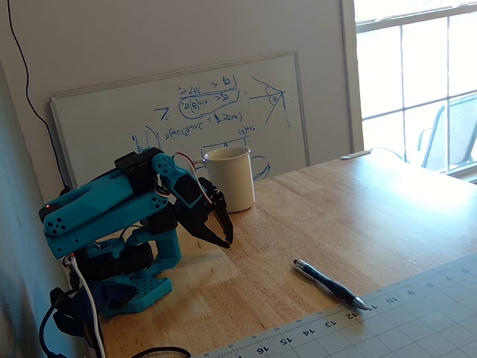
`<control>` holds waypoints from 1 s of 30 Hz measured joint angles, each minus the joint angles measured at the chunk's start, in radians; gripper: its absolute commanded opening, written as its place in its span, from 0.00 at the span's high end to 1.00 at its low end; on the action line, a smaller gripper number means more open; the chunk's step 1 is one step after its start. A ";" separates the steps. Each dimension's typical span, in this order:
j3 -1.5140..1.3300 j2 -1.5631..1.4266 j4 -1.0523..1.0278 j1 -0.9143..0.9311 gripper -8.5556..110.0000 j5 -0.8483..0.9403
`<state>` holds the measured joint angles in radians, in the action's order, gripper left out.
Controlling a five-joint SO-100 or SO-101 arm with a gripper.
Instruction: Grasp a pen and put it in a mug.
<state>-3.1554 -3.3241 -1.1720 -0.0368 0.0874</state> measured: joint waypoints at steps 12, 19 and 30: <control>0.000 0.000 0.000 0.000 0.93 0.000; 0.000 0.000 -0.002 0.000 0.93 0.011; 0.048 0.080 0.003 0.002 0.75 0.181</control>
<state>-3.1078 -3.2444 -1.1689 -0.0353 0.2684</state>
